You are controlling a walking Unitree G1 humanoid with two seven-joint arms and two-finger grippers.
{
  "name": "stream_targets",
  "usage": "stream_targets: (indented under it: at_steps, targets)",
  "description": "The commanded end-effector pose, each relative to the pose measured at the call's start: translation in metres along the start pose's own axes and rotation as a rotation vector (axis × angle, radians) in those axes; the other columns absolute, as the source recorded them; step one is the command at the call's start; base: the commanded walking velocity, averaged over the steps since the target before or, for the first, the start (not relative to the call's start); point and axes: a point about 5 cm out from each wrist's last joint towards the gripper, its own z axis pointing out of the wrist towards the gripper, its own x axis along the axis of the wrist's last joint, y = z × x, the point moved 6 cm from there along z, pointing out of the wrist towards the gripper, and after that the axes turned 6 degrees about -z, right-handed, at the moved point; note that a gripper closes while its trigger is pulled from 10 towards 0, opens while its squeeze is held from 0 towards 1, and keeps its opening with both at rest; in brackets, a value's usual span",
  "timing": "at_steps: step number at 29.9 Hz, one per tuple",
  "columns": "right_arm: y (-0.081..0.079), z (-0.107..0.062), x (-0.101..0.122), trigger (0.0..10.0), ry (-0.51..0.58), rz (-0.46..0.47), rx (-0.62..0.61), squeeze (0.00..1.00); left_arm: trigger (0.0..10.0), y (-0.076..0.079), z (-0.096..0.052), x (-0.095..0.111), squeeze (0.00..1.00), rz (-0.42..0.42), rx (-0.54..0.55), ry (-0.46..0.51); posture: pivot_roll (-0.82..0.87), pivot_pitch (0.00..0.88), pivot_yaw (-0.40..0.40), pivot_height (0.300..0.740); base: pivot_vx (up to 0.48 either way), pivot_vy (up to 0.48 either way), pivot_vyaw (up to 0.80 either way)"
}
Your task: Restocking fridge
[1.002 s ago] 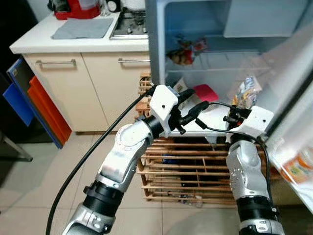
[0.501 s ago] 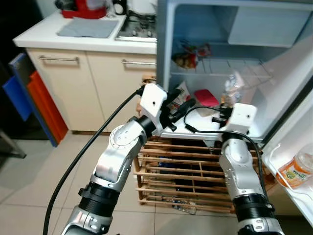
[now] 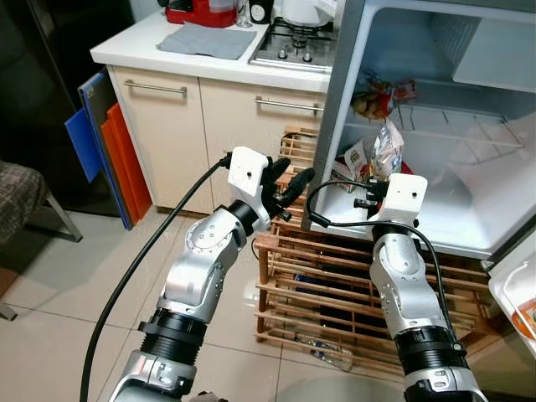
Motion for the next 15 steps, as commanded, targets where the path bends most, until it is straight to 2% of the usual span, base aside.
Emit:
stream_targets:
  at_steps: [1,10,15]
  targets:
    - [0.0033,0.0017,0.0026,0.0,0.0,-0.007,-0.011,0.0,10.0,0.0016,0.0032,-0.0021,0.0,0.016,-0.005,-0.012,-0.07,0.0,-0.02,0.68,0.0,0.0,0.0]
    - [0.0036,0.0011,0.0011,0.0,-0.004,-0.005,-0.02,0.0,10.0,0.0019,0.0036,-0.0042,0.0,0.034,-0.012,-0.019,-0.07,0.0,-0.014,0.652,0.0,0.0,0.0]
    - [0.0025,0.0004,0.0103,0.0,0.046,-0.024,-0.024,0.0,10.0,-0.0004,0.0041,-0.0055,0.0,0.043,-0.003,-0.021,-0.07,0.0,-0.017,0.652,0.0,0.0,0.0]
